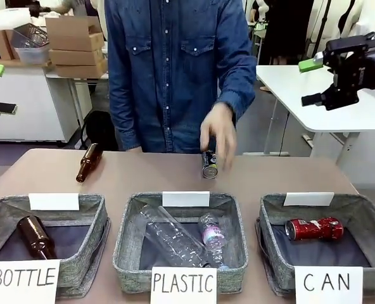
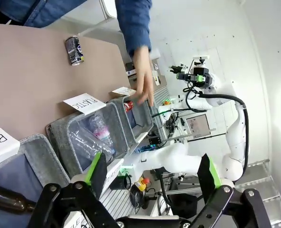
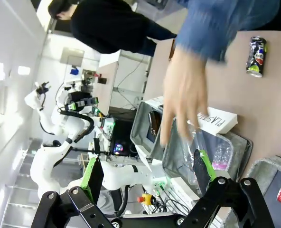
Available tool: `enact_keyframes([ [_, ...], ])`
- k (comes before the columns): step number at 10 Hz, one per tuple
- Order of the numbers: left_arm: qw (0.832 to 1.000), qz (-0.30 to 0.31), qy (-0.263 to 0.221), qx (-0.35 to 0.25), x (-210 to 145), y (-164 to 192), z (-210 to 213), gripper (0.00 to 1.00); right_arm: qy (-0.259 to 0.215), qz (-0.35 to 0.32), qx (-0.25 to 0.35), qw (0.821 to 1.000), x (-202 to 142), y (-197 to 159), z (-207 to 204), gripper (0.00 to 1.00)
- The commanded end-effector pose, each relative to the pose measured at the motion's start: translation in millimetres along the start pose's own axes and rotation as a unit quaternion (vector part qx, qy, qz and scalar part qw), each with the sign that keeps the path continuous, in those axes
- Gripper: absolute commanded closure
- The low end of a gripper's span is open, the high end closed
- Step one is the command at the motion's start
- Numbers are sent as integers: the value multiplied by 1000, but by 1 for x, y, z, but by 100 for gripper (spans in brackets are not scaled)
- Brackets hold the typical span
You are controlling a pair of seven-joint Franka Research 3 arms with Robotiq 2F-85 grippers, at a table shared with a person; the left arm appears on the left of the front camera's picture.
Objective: Sort the can waste into the basket.
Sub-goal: Pick up the can waste from the table and place it in the right Fabric basket.
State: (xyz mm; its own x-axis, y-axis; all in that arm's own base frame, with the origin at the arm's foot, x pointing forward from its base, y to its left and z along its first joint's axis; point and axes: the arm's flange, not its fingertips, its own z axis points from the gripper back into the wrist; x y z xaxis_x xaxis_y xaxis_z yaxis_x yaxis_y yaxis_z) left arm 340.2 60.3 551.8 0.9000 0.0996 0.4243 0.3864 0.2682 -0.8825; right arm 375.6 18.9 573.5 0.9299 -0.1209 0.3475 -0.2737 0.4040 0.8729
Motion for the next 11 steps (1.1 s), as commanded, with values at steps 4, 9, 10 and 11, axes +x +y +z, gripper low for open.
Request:
enact_keyframes([
  [4, 1000, -9, 7, -2, 0, 1, 3, 0, 89, 29, -221, 971, 70, 40, -86, 0],
  [9, 1000, -9, 7, -2, 0, 1, 3, 0, 161, 48, -440, 882, 105, 27, -261, 0],
  [10, 1000, -9, 7, -2, 0, 1, 3, 0, 183, 46, -427, 884, 100, 3, -292, 0],
  [11, 1000, -9, 7, -2, 0, 1, 3, 0, 191, 40, -440, 877, 92, -17, -313, 0],
])
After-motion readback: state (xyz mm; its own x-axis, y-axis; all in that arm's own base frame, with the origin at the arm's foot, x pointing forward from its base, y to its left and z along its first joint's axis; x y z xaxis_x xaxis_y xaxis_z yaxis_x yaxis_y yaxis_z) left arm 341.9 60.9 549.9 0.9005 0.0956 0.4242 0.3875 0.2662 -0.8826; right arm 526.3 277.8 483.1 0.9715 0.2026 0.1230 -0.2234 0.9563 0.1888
